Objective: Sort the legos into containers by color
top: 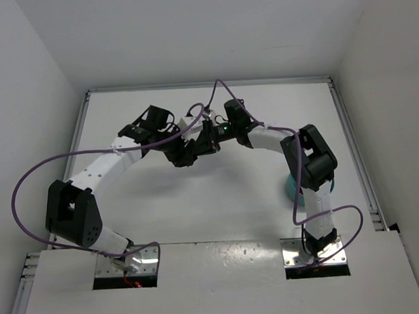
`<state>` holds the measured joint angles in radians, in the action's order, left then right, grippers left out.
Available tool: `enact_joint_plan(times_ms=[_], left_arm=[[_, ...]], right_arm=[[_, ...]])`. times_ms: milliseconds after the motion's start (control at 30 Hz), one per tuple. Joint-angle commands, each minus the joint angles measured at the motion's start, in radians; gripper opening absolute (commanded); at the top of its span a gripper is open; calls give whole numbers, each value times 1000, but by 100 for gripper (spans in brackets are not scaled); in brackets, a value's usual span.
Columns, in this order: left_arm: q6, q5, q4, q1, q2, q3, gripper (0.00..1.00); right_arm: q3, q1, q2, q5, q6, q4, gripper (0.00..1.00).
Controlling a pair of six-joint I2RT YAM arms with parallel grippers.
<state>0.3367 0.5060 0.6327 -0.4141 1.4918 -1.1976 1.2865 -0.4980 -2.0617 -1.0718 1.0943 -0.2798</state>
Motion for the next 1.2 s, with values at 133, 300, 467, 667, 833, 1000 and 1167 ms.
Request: enact_joint_plan(times_ms=[133, 300, 467, 667, 833, 1000, 1167], left_arm=[[-24, 22, -33, -12, -60, -45, 26], [-34, 0, -33, -12, -82, -45, 60], [-44, 34, -13, 55, -148, -8, 100], [-35, 86, 21, 150, -243, 50, 100], [-22, 179, 42, 221, -275, 110, 100], [-22, 256, 51, 274, -266, 156, 100], [-13, 316, 51, 342, -266, 188, 100]], right_arm=[[-3, -13, 35, 18, -124, 66, 3], [68, 30, 95, 53, -362, 308, 0], [359, 96, 120, 234, -1007, 994, 0], [505, 216, 216, 453, -1533, 1383, 0], [537, 275, 319, 596, -1965, 1557, 0], [458, 308, 370, 696, -2455, 1680, 0], [349, 317, 432, 776, -2789, 1680, 0]])
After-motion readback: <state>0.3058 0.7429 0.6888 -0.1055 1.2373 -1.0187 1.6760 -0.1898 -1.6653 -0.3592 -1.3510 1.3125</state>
